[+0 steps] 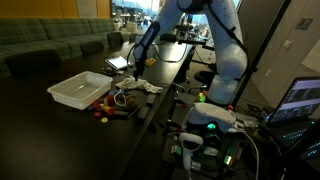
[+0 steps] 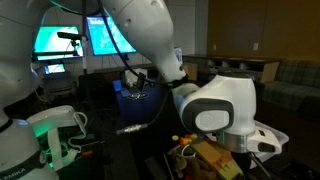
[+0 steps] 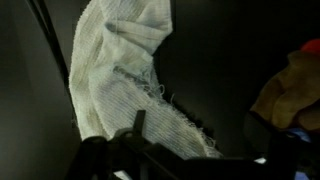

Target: Pick up the towel from the countertop, sweep the objects to the left and put the towel in the container.

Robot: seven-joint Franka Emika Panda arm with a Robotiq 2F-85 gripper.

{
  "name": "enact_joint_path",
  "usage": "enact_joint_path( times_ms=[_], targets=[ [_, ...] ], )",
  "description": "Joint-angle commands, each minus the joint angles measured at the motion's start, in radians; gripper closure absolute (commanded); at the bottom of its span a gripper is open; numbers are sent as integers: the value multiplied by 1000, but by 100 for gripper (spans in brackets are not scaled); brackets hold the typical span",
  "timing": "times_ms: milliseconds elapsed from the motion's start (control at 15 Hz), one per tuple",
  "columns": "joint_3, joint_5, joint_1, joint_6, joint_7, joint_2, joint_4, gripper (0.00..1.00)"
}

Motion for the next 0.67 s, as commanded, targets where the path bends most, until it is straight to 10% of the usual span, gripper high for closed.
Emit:
enact_joint_path(
  times_ms=[0, 600],
  targets=[
    [30, 28, -81, -81, -26, 171, 228, 0],
    [66, 76, -198, -361, -50, 415, 596, 0]
  ],
)
